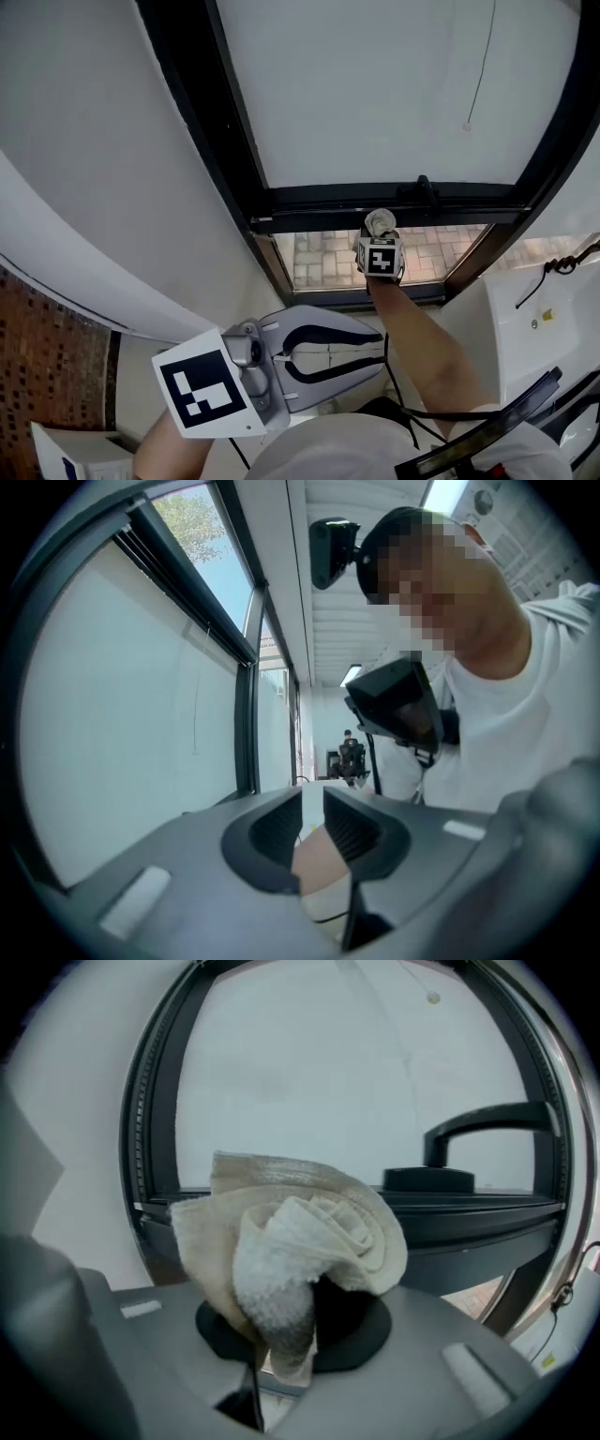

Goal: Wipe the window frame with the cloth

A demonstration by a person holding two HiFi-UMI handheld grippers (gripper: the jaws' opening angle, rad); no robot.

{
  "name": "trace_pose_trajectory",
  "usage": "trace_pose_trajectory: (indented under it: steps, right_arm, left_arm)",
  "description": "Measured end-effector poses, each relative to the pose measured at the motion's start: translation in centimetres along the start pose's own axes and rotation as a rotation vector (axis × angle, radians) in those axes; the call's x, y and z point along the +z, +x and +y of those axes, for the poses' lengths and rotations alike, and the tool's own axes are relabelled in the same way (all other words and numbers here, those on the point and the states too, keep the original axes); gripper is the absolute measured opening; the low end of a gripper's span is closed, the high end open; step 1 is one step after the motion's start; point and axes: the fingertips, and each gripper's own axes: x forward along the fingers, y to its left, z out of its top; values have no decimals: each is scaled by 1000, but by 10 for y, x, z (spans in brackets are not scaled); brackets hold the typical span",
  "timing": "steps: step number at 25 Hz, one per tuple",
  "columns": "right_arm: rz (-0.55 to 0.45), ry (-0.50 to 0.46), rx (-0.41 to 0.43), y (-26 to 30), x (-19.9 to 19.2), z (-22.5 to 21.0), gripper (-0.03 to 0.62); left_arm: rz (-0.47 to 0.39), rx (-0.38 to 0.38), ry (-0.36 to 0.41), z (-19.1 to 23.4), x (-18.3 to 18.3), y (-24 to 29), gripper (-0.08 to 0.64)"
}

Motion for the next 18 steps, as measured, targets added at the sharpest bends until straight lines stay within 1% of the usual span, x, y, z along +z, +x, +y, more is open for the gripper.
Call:
trace_pose_trajectory:
  steps: [5,9,11,13,16,18]
  right_arm:
    - [15,-40,162,13,7,114,83]
    - [30,-23,267,21,13,180,83]
    - [37,-28,310,24,15,206,83]
    - [49,-55,351,26,16,227,83]
    - [75,-135,425,30,14,251,83]
    - [99,-190,481,27,11,259,83]
  left_arm:
    - [5,65,-21,-4,-6,-30,91]
    - [14,116,-41,-2,-12,-49,91]
    - [19,131,-50,-1,-15,-54,91]
    - [25,139,-57,0,-17,-56,91]
    - [35,141,-62,2,-19,-56,91]
    - [33,137,-60,3,-20,-54,89]
